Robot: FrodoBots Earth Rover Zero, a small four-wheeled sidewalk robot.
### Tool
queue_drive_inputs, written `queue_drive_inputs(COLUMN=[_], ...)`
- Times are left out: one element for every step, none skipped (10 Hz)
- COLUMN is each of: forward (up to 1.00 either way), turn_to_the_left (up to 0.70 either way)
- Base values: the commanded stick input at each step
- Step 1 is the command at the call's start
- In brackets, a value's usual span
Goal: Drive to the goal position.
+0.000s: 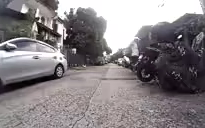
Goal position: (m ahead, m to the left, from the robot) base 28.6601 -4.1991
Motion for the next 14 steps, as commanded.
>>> queue_drive_inputs(forward=[0.70,0.70,0.70,0.70,0.70,0.70,0.70,0.70,0.70,0.70,0.70,0.70,0.70,0.70], turn_to_the_left=[0.00,0.00,0.11,0.13,0.00,0.00,0.00,0.00,0.00,0.00,0.00,0.00,0.00,0.00])
